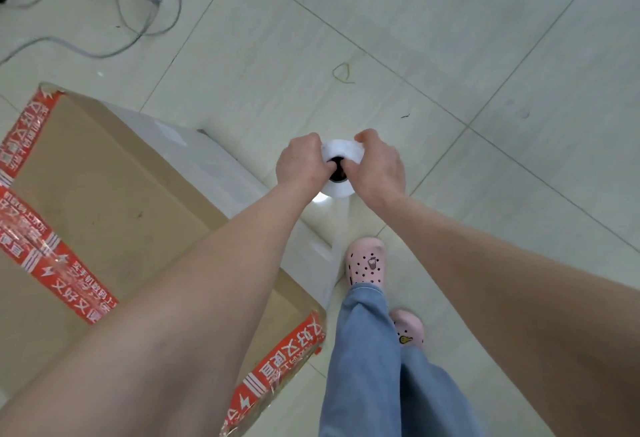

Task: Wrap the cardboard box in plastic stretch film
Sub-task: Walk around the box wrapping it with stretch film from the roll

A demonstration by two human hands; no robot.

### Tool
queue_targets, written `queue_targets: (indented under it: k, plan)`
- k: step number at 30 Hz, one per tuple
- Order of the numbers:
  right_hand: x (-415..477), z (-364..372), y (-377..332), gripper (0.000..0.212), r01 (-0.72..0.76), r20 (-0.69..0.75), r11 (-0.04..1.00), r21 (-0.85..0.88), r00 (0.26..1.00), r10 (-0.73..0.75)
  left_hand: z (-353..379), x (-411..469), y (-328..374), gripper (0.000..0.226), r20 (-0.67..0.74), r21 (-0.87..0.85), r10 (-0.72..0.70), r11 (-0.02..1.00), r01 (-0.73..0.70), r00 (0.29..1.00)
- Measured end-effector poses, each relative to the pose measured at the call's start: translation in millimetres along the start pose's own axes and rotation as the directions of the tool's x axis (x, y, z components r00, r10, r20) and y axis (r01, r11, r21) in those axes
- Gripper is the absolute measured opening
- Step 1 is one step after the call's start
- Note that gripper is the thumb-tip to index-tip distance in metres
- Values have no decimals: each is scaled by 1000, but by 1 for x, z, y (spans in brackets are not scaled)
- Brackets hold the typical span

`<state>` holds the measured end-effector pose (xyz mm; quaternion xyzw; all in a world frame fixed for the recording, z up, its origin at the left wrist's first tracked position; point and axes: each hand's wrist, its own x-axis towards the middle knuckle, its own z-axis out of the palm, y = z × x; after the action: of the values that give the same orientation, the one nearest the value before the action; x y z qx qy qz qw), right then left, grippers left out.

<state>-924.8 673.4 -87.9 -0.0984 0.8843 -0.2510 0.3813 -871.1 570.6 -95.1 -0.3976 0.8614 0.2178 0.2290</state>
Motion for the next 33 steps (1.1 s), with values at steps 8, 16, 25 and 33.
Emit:
queue_targets:
  k: [8,16,25,33]
  plan:
    - [19,32,-41,33,-142,147,967,212,983,112,-28,27,-38,28,-26,-88,-127,988,124,992]
    - [25,66,-89,42,-71,85,975,213,995,54,-45,38,-86,29,-20,-208,-287,938,277,958]
    - [51,64,-120,27,97,160,995,-10,983,-94,-62,51,-90,27,-31,-164,-238,959,230,971]
    - [64,60,-136,52,88,182,993,-82,981,-72,-72,70,-96,32,38,-305,-398,868,390,916]
